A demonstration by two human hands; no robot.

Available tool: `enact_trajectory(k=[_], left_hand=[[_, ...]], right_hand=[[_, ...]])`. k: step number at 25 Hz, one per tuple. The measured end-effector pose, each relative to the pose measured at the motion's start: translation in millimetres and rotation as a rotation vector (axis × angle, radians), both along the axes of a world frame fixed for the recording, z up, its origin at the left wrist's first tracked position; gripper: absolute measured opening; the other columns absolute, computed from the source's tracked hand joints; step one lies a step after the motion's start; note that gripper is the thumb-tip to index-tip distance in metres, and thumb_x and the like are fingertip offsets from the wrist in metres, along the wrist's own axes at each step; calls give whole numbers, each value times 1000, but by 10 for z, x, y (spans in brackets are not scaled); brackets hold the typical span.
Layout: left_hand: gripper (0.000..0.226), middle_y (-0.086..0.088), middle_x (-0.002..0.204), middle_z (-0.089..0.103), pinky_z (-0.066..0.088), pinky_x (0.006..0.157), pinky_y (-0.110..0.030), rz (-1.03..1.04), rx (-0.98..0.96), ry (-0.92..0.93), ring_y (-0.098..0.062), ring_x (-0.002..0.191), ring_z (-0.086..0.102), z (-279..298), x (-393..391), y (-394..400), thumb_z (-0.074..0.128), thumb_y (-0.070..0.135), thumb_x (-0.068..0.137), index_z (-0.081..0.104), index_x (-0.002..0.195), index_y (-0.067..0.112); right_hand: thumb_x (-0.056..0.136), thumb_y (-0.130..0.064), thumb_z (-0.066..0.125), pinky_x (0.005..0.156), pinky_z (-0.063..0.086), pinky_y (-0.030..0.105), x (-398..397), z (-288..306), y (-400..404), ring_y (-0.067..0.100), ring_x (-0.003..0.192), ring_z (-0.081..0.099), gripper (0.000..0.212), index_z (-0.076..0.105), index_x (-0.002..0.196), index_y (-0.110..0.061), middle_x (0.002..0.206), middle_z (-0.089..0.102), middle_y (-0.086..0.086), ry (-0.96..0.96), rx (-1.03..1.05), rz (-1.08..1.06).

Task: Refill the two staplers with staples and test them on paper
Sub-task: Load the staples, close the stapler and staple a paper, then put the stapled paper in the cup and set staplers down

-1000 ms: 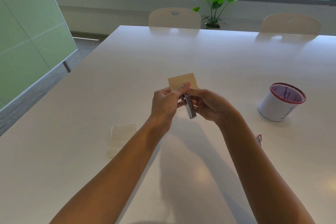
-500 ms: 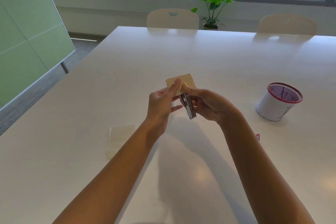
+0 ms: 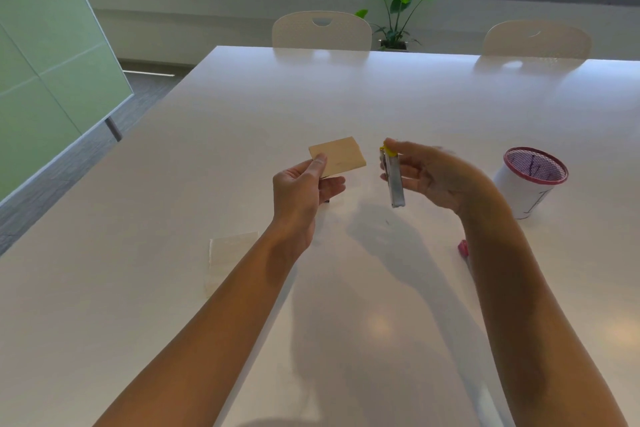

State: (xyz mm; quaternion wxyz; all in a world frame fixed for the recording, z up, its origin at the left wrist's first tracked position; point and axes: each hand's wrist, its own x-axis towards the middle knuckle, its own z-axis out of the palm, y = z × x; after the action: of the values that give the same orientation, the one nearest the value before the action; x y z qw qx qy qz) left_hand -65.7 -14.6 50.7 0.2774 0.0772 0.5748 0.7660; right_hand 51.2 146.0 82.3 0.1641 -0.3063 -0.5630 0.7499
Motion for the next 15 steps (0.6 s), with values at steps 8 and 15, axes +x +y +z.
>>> enact_trajectory(k=[8,15], left_hand=[[14,-10,89,74,61,67,-27,-108,71,-70,-19,68,74,-1,90,21,61,11,98,70,102,1],[8,-11,91,74,61,72,-28,-167,87,-77,-19,76,74,14,150,8,64,2,94,70,89,5]], right_hand=[[72,-42,85,71,58,27,301,-255,-60,18,84,70,37,74,88,-11,88,75,6,-368,399,-189],[77,-50,76,55,43,25,515,-442,-267,17,68,66,45,75,74,-5,68,73,8,-770,757,-241]])
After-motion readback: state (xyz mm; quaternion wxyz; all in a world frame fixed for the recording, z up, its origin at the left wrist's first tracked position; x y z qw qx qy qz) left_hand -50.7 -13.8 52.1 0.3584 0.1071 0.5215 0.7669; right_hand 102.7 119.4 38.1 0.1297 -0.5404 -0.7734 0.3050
